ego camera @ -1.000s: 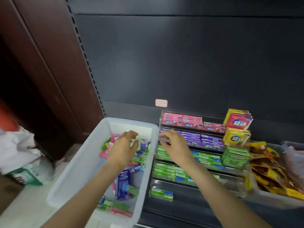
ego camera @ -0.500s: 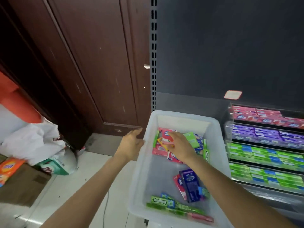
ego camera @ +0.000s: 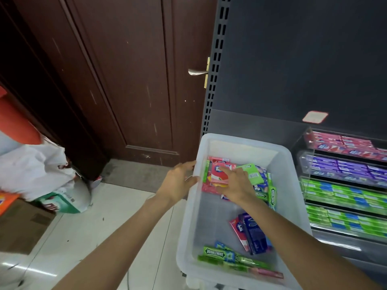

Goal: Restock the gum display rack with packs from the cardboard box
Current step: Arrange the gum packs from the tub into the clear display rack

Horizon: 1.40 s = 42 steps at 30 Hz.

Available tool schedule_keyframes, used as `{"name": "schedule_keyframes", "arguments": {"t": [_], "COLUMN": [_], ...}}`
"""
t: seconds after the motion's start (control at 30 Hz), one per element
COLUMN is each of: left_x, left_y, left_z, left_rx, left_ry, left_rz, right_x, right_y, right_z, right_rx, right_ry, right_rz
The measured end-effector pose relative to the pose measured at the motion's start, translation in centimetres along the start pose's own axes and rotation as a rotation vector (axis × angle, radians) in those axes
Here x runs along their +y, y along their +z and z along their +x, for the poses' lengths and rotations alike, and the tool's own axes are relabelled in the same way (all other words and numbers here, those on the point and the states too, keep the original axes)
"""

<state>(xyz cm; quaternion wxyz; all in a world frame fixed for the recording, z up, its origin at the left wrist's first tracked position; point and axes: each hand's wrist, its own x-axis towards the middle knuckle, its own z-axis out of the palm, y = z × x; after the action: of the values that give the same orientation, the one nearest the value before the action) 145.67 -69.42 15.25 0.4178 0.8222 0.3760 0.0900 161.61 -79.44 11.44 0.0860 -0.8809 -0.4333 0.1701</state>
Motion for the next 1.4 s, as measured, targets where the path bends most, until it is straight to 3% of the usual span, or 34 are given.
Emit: {"name": "schedule_keyframes", "arguments": {"t": [0.1,0.2,0.3,0.4,0.5,0.7,0.97,1.2,1.4], "left_x": [0.6,2.5,4.9,7.5,9.7,14.2,24.6,32.4,34.4], "left_y": [0.3,1.1,2.0,2.7,3.3,6.1,14.9,22.8,26.2], "left_z": [0.4,0.8,1.5,1.9,2.0,2.0,1.9,3.2,4.2], "left_rx": [0.109,0.163,0.065,-0.097,-0.133,-0.210,-0.325,-0.232,0.013], "left_ry": [0.070,0.134,0.087,-0.006,-0.063,-0.009,0.098,0.107,0.112], "left_rz": [0.122,0.076,-0.082,-0.460,-0.672,-0.626,-0.661,-0.699,-0.571], "right_x": [0.8,1.3,1.5,2.0,3.1,8.1,20.7,32.7,39.2], "right_y": [-0.7,-2.4,-4.9,-6.8,-8.3,-11.8,-18.1,-22.4,-24.2], "right_z": [-0.6,-1.6,-3.1,-4.2,-5.2,-7.0,-10.5,-11.3,-11.1], "right_rx": [0.056,0.151,0.226,0.282,0.278,0.367,0.524,0.661,0.681], "right_ry": [-0.014,-0.053,-0.110,-0.155,-0.155,-0.059,0.088,0.100,0.099], "right_rz": [0.083,0.196,0.268,0.282,0.374,0.931,1.099,1.066,1.073]}}
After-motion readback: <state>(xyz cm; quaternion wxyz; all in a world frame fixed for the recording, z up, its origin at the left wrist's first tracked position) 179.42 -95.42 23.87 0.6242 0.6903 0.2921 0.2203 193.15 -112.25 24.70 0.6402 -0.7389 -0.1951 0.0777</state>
